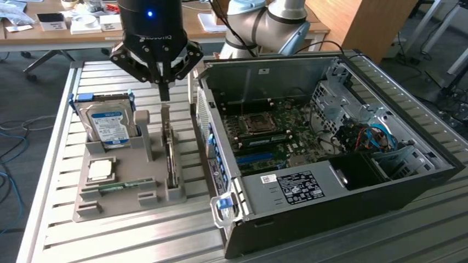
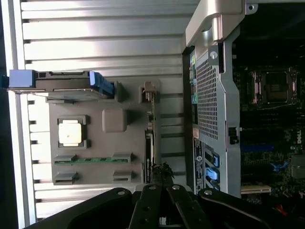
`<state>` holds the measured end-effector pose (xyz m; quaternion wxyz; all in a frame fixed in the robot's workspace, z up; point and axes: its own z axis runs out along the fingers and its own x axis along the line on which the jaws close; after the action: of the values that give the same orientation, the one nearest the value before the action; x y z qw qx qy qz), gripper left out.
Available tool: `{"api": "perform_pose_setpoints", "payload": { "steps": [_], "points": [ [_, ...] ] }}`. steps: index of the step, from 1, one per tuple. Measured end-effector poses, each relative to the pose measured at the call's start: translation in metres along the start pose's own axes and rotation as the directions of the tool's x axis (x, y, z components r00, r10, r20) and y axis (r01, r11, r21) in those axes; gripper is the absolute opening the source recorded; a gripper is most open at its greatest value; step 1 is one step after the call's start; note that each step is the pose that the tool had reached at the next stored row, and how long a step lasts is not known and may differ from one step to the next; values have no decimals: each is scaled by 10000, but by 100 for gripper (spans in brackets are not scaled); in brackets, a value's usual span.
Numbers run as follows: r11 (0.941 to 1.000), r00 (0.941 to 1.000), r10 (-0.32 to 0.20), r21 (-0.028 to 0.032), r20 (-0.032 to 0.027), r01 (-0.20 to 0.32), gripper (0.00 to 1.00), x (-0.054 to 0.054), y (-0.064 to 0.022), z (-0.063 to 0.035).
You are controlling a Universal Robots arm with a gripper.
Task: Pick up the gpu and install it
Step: 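Reach for the gpu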
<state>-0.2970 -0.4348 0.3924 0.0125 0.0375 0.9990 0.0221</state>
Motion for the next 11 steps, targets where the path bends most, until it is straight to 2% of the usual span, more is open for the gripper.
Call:
{"api": "perform_pose_setpoints", "payload": {
  "steps": [7, 11],
  "points": [
    [10000, 10000, -1, 0, 0, 1, 11, 9, -126, -2],
    [10000, 10000, 0, -1, 0, 0, 11, 10, -136, -1]
  ]
}}
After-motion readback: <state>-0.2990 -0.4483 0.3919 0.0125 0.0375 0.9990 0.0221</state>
